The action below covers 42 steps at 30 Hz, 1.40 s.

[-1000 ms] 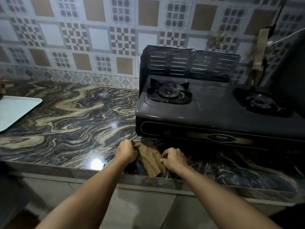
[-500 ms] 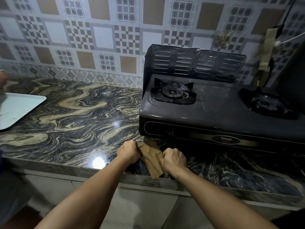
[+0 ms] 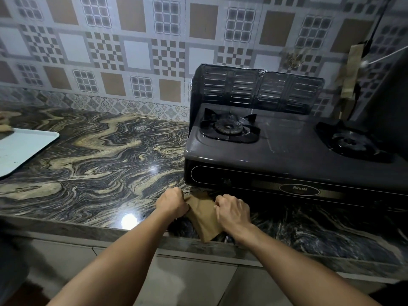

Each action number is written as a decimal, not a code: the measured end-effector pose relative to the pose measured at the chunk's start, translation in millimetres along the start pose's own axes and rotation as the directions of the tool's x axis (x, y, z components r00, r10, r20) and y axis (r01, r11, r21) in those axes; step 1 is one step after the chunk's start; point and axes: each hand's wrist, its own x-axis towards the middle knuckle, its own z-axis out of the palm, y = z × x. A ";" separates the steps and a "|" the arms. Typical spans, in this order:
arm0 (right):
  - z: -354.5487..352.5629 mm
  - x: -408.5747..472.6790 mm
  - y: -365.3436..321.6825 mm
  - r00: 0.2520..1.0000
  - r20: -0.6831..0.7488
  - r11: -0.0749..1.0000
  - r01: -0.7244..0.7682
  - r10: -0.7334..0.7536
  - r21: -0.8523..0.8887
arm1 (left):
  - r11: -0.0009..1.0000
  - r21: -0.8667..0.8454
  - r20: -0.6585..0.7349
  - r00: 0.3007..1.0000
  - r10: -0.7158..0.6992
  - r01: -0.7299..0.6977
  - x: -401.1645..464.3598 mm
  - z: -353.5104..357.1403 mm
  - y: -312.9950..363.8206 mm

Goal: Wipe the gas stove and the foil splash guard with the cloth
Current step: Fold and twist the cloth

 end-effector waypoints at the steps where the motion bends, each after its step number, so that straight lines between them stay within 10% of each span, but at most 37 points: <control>1: -0.4 -0.9 -0.6 1.000 -0.003 1.000 0.001 -0.001 0.005 | 1.000 -0.001 0.002 1.000 -0.002 0.002 0.7 -0.6 0.5; 31: 2.4 -2.1 -4.2 0.921 0.195 0.913 -0.370 0.336 0.172 | 0.998 -0.058 0.082 0.996 0.018 -0.013 1.2 -0.5 -5.1; 42: 5.2 -6.2 -9.6 0.996 -0.053 0.996 -0.073 0.077 0.058 | 0.997 -0.075 0.082 0.997 0.007 -0.001 4.6 0.6 -6.9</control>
